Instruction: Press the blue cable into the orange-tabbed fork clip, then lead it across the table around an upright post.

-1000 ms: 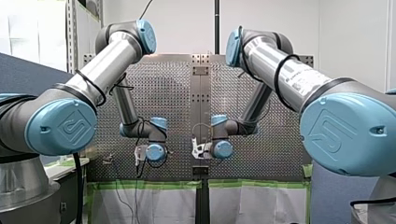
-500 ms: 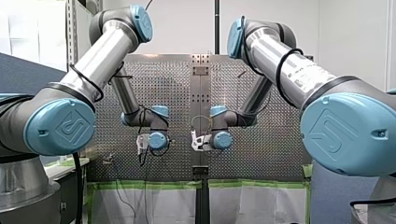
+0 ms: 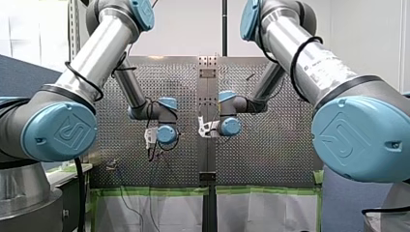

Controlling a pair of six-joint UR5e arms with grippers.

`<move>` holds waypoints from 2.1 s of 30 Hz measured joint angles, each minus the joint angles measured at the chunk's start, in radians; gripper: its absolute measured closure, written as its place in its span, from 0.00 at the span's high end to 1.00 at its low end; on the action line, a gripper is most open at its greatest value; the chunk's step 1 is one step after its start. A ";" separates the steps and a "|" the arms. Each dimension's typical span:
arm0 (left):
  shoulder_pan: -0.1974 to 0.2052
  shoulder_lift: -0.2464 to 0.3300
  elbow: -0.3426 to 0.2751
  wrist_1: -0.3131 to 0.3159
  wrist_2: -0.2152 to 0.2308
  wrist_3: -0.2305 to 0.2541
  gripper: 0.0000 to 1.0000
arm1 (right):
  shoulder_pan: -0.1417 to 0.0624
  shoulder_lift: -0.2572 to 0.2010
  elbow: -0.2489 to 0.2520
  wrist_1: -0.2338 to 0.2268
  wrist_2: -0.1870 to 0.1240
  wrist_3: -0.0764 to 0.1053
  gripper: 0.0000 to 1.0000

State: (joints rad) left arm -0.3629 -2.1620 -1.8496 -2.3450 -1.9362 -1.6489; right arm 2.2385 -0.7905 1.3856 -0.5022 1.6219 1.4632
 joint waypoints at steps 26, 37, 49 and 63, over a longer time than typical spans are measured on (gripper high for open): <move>-0.042 0.208 0.006 -0.085 -0.023 -0.005 0.02 | -0.015 -0.204 0.019 0.023 0.004 0.035 0.00; -0.050 0.247 0.076 -0.162 -0.025 -0.004 0.02 | -0.031 -0.239 0.019 0.023 0.004 0.051 0.00; -0.070 0.248 0.125 -0.221 -0.037 -0.002 0.02 | -0.042 -0.272 0.018 0.022 0.000 0.056 0.00; -0.081 0.294 0.177 -0.275 -0.052 -0.015 0.02 | -0.047 -0.309 0.017 0.020 -0.002 0.056 0.00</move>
State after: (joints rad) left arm -0.4439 -1.8683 -1.6723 -2.6202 -1.9882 -1.6636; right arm 2.1916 -1.0992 1.4030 -0.4819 1.6201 1.5195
